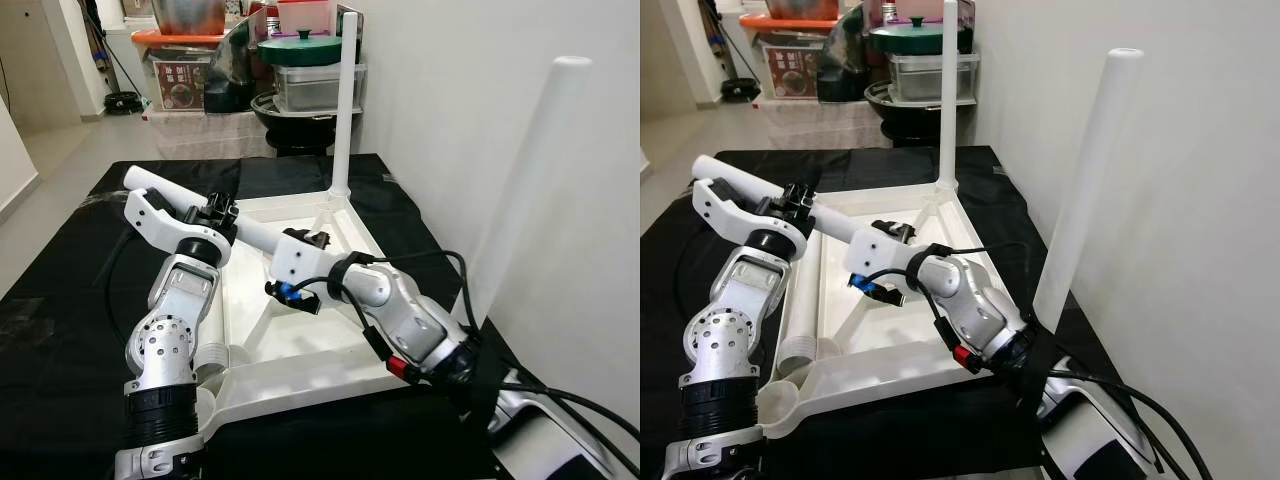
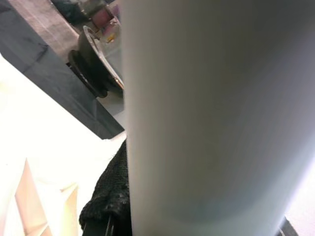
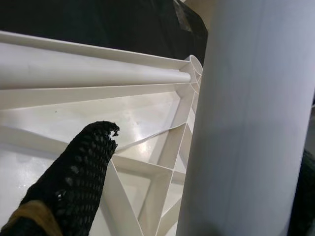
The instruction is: Building children table
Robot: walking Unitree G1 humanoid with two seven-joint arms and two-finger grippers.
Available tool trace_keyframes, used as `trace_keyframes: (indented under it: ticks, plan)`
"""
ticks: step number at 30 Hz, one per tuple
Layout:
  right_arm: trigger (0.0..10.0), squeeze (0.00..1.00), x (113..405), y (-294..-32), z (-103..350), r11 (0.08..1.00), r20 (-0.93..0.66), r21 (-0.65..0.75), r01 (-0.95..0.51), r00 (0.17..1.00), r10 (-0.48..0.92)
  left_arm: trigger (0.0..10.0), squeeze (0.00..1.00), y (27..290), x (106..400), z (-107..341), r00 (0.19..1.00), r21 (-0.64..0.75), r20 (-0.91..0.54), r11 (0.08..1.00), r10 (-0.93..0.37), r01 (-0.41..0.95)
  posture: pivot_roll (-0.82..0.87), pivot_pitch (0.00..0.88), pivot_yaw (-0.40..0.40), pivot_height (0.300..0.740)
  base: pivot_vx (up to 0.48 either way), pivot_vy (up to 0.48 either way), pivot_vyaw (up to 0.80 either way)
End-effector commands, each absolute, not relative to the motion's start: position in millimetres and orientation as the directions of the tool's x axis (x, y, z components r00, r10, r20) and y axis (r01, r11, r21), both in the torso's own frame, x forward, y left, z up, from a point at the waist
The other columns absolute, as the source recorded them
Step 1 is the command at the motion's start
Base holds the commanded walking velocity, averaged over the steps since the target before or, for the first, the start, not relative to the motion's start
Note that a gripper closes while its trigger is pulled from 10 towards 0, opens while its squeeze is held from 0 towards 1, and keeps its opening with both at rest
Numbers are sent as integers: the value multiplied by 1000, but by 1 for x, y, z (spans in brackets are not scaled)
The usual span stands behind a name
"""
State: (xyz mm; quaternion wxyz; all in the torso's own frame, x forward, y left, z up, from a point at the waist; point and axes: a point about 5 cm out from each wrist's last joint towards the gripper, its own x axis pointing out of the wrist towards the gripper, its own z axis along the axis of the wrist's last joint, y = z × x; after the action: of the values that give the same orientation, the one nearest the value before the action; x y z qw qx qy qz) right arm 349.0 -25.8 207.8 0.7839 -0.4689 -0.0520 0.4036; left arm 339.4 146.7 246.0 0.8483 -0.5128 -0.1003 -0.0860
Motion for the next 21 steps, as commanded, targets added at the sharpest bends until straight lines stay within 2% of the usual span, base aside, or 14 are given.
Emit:
trace_keyframes:
  ticks: [1, 3, 4, 5, 6, 7, 8, 9, 10, 11, 12, 13, 14, 21]
  plan:
    - [10000, 0, 344, -11, 194, 163, -346, -775, -611, 625, 699, 0, 0, 117, 337, 263, 929, -846, 330, 384, -167, 369, 36, 0, -33, 740, 0, 0, 0]
    - [9686, 0, 346, -10, 195, 167, -344, -776, -608, 631, 695, 0, 0, 116, 337, 263, 929, -847, 328, 382, -169, 369, 36, 0, -33, 740, 0, 0, 0]
    - [6588, 0, 347, -9, 195, 175, -341, -775, -607, 635, 693, 0, 0, 115, 336, 263, 929, -848, 327, 382, -170, 368, 37, 0, -34, 740, 0, 0, 0]
    - [6588, 0, 347, -9, 195, 175, -341, -775, -607, 635, 693, 0, 0, 115, 336, 263, 929, -848, 327, 382, -170, 368, 37, 0, -34, 740, 0, 0, 0]
    - [3216, 0, 348, -8, 196, 182, -339, -771, -610, 635, 694, 0, 0, 114, 336, 263, 929, -847, 327, 384, -171, 369, 37, 0, -34, 740, 0, 0, 0]
    - [3216, 0, 348, -8, 196, 182, -339, -771, -610, 635, 694, 0, 0, 114, 336, 263, 929, -847, 327, 384, -171, 369, 37, 0, -34, 740, 0, 0, 0]
    - [0, 0, 348, -8, 195, 190, -337, -765, -615, 634, 696, 0, 0, 113, 336, 263, 928, -841, 331, 392, -173, 373, 37, 0, -34, 740, 0, 0, 0]
    - [0, 0, 348, -8, 194, 197, -334, -761, -618, 633, 698, 0, 424, 112, 335, 263, 925, -831, 338, 406, -173, 380, 36, 0, -35, 740, 0, 0, 0]
    - [0, 0, 348, -8, 194, 197, -334, -761, -618, 633, 698, 0, 424, 112, 335, 263, 925, -831, 338, 406, -173, 380, 36, 0, -35, 740, 0, 0, 0]
    - [0, 0, 348, -9, 193, 202, -330, -760, -617, 635, 699, 0, 1000, 112, 334, 262, 924, -828, 340, 409, -175, 383, 34, 0, -33, 740, 0, 0, 0]
    - [0, 0, 349, -11, 192, 206, -327, -760, -616, 637, 698, 431, 1000, 112, 334, 262, 923, -827, 343, 410, -176, 385, 33, 0, -32, 740, 0, 0, 0]
    - [0, 0, 349, -11, 192, 206, -327, -760, -616, 637, 698, 431, 1000, 112, 334, 262, 923, -827, 343, 410, -176, 385, 33, 0, -32, 740, 0, 0, 0]
    - [0, 0, 350, -13, 192, 214, -320, -763, -610, 644, 694, 0, 1000, 112, 334, 262, 924, -827, 341, 413, -173, 382, 32, 0, -30, 740, 0, 0, 0]
    - [0, 0, 354, -19, 192, 233, -309, -769, -595, 665, 680, 0, 1000, 113, 334, 264, 922, -819, 347, 425, -169, 386, 33, 0, -27, 740, 0, 0, 0]
